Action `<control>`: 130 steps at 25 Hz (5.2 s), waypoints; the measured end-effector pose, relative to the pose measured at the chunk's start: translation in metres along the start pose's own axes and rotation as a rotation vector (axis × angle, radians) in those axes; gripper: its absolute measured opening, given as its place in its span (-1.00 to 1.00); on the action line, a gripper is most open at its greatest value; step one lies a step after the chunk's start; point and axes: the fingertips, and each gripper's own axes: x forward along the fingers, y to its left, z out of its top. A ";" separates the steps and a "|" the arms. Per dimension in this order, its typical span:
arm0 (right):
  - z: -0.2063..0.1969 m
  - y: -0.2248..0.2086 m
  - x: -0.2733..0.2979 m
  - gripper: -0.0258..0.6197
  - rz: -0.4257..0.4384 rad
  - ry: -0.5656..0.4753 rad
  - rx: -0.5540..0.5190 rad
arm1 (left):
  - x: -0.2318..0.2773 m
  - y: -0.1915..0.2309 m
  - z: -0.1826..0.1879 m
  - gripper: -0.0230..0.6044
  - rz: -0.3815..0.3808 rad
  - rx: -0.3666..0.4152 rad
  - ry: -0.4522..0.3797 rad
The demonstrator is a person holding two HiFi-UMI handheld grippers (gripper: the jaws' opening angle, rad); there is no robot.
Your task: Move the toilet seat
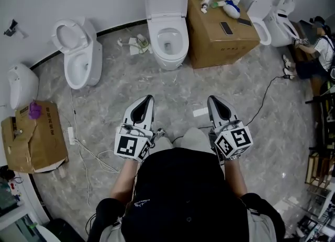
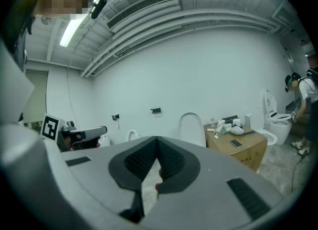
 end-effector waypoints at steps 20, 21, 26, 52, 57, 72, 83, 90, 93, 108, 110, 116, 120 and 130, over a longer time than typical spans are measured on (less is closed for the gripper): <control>0.021 -0.114 0.099 -0.88 0.113 0.022 0.028 | 0.132 0.016 -0.002 -0.89 0.119 0.024 0.011; 0.024 -0.125 0.106 -0.88 0.127 0.026 0.027 | 0.143 0.014 -0.003 -0.89 0.131 0.027 0.013; 0.038 -0.170 0.139 -0.88 0.203 0.035 0.011 | 0.184 0.009 -0.005 -0.89 0.193 0.042 0.031; -0.003 -0.237 0.314 -0.88 0.163 0.182 -0.053 | 0.305 0.132 -0.093 -0.89 0.136 -0.003 0.171; -0.019 -0.234 0.346 -0.88 0.147 0.196 -0.092 | 0.317 0.168 -0.122 -0.89 0.115 -0.004 0.212; -0.151 -0.288 0.443 -0.88 0.195 0.341 -0.153 | 0.383 0.220 -0.258 -0.89 0.112 0.140 0.346; -0.297 -0.321 0.471 -0.88 0.235 0.475 -0.277 | 0.416 0.227 -0.402 -0.89 0.032 0.215 0.470; -0.382 -0.320 0.484 -0.88 0.329 0.579 -0.480 | 0.426 0.245 -0.494 -0.89 0.005 0.320 0.594; -0.411 -0.316 0.480 -0.88 0.363 0.634 -0.564 | 0.428 0.242 -0.527 -0.89 -0.026 0.362 0.648; -0.516 -0.321 0.504 -0.48 0.392 0.737 -0.823 | 0.432 0.248 -0.628 -0.69 -0.232 0.667 0.816; -0.531 -0.321 0.508 -0.43 0.391 0.742 -0.823 | 0.433 0.247 -0.643 -0.57 -0.250 0.699 0.840; -0.561 -0.324 0.522 -0.35 0.396 0.725 -0.909 | 0.441 0.249 -0.670 -0.41 -0.274 0.833 0.856; -0.571 -0.327 0.531 -0.34 0.415 0.728 -0.977 | 0.446 0.251 -0.679 -0.36 -0.292 0.880 0.864; -0.581 -0.331 0.540 -0.33 0.423 0.717 -1.138 | 0.453 0.256 -0.691 -0.32 -0.328 1.012 0.872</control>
